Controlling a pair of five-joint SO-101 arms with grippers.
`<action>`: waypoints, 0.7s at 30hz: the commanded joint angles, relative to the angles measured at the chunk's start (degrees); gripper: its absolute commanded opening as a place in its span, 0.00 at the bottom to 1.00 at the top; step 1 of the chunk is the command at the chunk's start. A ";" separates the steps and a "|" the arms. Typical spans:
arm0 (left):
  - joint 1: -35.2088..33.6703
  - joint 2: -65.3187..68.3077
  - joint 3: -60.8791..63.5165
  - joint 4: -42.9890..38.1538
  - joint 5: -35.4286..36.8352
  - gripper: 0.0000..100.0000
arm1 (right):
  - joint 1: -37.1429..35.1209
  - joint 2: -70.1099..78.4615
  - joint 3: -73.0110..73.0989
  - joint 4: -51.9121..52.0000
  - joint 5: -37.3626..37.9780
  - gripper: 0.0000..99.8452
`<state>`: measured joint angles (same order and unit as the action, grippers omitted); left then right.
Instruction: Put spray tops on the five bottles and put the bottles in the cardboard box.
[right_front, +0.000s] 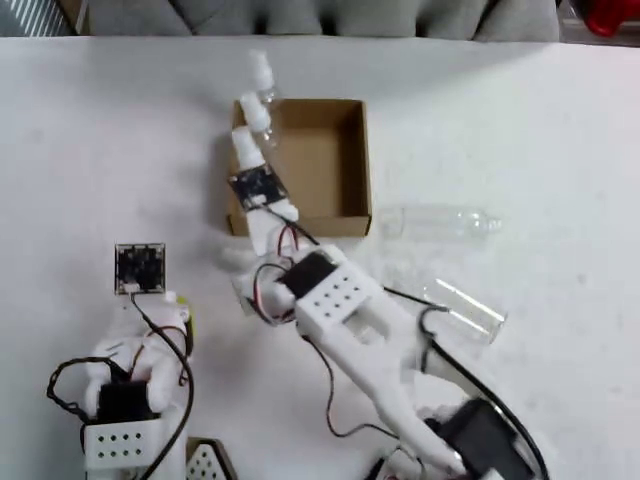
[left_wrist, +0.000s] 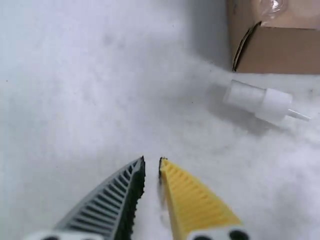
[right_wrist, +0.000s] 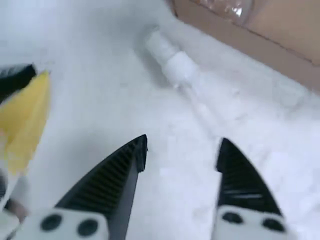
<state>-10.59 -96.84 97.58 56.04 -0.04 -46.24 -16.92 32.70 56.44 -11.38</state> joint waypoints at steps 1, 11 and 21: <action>-0.84 0.57 -0.18 -1.49 0.00 0.06 | 3.12 -8.92 -3.60 7.08 12.40 0.09; -0.84 0.57 -0.18 -1.41 -0.09 0.06 | 12.35 -13.41 -3.16 24.84 46.42 0.08; -0.84 0.57 -0.18 -1.32 -0.26 0.06 | 18.24 -14.02 7.21 38.29 91.43 0.08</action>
<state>-10.59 -96.84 97.58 56.04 -0.04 -30.15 -29.49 36.40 93.45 66.15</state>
